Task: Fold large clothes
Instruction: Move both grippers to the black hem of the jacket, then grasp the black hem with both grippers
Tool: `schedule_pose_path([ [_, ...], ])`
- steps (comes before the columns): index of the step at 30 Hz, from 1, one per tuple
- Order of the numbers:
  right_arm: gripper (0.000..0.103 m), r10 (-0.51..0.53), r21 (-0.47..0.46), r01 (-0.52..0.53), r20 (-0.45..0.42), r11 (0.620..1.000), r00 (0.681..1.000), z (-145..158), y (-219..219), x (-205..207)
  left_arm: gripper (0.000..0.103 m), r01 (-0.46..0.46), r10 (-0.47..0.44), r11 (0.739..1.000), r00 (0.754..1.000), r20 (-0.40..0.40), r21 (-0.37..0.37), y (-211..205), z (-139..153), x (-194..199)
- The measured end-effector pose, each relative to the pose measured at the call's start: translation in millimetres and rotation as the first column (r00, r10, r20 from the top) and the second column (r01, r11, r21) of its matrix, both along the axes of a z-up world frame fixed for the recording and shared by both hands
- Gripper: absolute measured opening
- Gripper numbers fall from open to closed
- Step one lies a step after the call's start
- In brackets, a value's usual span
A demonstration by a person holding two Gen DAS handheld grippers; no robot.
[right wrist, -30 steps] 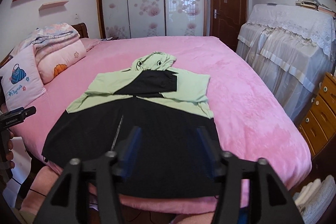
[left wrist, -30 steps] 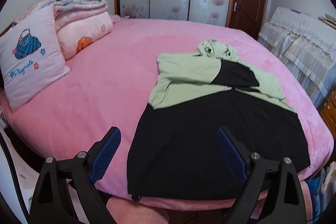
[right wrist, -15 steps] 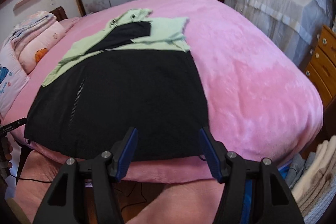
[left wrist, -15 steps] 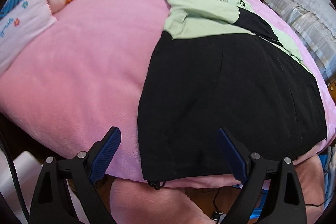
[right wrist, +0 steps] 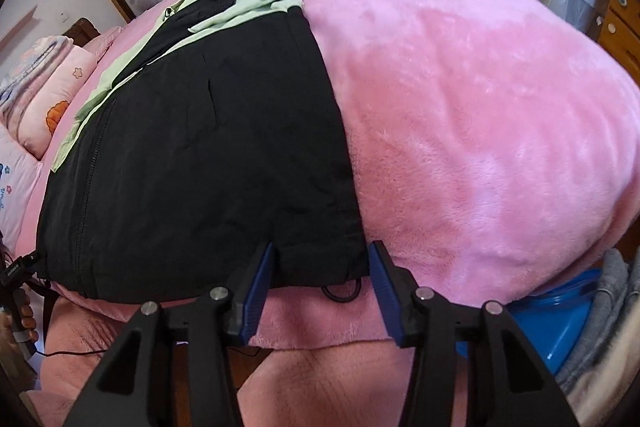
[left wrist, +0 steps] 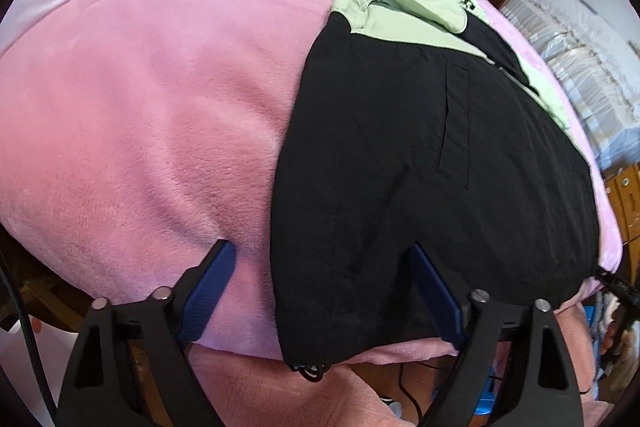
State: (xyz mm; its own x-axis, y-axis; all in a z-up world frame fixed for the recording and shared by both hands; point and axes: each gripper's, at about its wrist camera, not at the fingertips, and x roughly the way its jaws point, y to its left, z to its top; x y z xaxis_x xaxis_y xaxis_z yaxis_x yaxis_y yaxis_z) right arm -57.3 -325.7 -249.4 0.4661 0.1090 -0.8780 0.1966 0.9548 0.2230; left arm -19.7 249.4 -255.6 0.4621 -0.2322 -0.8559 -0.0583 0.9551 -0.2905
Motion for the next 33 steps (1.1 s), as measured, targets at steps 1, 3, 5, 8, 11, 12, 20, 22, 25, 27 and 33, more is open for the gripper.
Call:
schedule_pose_path([
  [1, 0.046, 0.003, 0.010, -0.003, 0.000, 1.000, 1.000, -1.2, -0.9, 1.5, 0.072, -0.001, 0.001, 1.000, 1.000, 0.001, -0.010, 2.4, 1.4, -2.0],
  [3, 0.044, 0.009, 0.026, -0.009, -0.001, 1.000, 1.000, -2.8, -1.6, 1.5, 0.058, 0.001, 0.000, 0.999, 1.000, 0.005, -0.038, 7.1, 1.7, -5.8],
  [5, 0.040, 0.025, 0.020, -0.025, 0.000, 0.999, 1.000, -1.9, -1.4, -0.4, 0.041, 0.009, -0.009, 0.997, 1.000, 0.003, -0.077, 11.4, 1.5, -7.8],
  [8, 0.037, 0.037, 0.021, -0.037, 0.003, 0.999, 0.999, -0.2, -3.0, -2.6, 0.035, 0.021, -0.021, 0.997, 1.000, -0.003, -0.074, 11.0, 3.3, -5.6],
  [11, 0.037, 0.036, 0.027, -0.036, 0.000, 0.999, 0.999, 0.7, -5.4, -3.3, 0.036, 0.054, -0.055, 0.997, 0.998, -0.025, -0.050, 2.9, 4.6, -5.4],
  [12, 0.038, 0.035, 0.029, -0.035, -0.004, 0.999, 0.999, -0.2, -5.9, -1.8, 0.040, 0.062, -0.063, 0.997, 0.997, -0.038, -0.042, -0.6, 3.2, -2.9],
  [20, 0.039, 0.050, 0.001, -0.050, -0.026, 0.999, 0.998, -9.2, 0.6, 9.3, 0.026, 0.073, -0.072, 0.997, 0.994, -0.078, 0.015, -20.2, -1.6, 10.6],
  [22, 0.025, 0.084, -0.027, -0.085, -0.034, 0.996, 0.996, -4.9, 8.2, 9.8, 0.013, 0.081, -0.074, 0.995, 0.991, -0.110, 0.056, -26.9, 1.8, 14.6],
  [25, 0.022, 0.148, -0.136, -0.155, -0.059, 0.978, 0.987, 8.5, 26.4, 11.7, 0.008, 0.093, -0.078, 0.992, 0.983, -0.164, 0.088, -35.1, 11.2, 23.7],
  [27, 0.021, 0.192, -0.159, -0.197, -0.046, 0.968, 0.980, 25.3, 33.7, 12.3, 0.007, 0.085, -0.074, 0.995, 0.981, -0.179, 0.058, -37.0, 20.2, 28.7],
  [33, 0.017, 0.193, -0.058, -0.187, 0.135, 0.981, 0.972, 101.4, 16.6, 23.7, 0.006, -0.047, 0.028, 0.972, 0.996, -0.082, -0.230, -14.9, 86.9, 52.2],
])
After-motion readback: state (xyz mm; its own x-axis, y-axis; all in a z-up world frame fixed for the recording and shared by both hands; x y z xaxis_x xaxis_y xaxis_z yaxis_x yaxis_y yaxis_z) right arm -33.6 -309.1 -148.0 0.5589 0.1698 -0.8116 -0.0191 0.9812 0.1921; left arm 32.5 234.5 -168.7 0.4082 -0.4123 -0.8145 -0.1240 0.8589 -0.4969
